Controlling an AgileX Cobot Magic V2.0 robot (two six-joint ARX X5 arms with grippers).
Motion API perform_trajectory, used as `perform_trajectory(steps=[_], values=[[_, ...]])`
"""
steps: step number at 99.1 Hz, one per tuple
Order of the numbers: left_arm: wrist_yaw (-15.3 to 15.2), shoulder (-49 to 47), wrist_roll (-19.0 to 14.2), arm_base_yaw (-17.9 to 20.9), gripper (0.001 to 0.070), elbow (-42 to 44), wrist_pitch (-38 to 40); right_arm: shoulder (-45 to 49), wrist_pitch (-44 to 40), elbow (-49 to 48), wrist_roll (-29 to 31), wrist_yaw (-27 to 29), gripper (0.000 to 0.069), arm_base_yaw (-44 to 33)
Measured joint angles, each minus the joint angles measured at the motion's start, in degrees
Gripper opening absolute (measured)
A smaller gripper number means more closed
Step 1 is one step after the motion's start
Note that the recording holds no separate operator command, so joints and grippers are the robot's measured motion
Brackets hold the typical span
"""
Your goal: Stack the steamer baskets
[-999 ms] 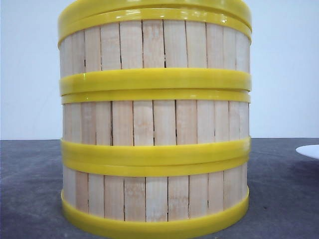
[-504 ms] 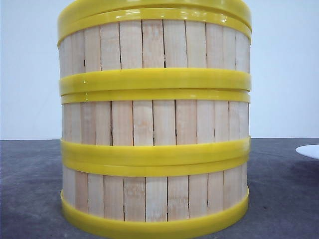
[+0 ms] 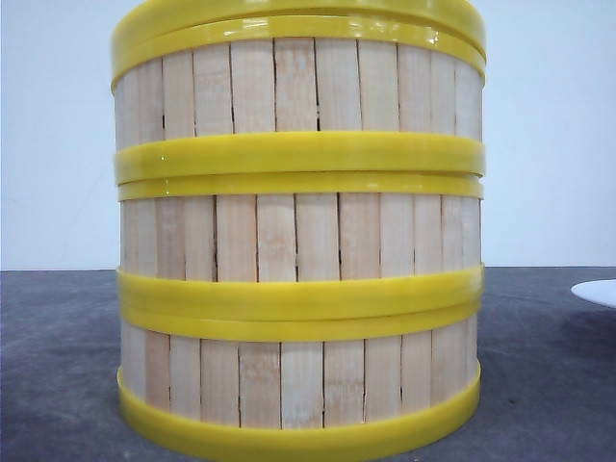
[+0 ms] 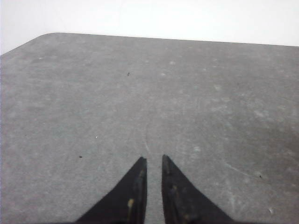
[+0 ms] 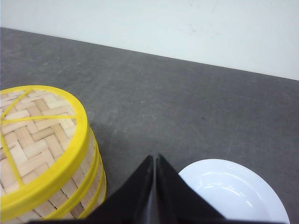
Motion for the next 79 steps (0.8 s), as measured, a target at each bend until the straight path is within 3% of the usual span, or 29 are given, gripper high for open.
perform_trajectory(steps=[50,79], values=[[0.0,0.0,-0.02,0.0,0.0032,0.0,0.0,0.0,0.0,0.0,-0.15,0.22,0.0005,0.0],[0.0,0.0,-0.02,0.0,0.0032,0.0,0.0,0.0,6.56,0.0,-5.79,7.85,0.0005,-2.67]])
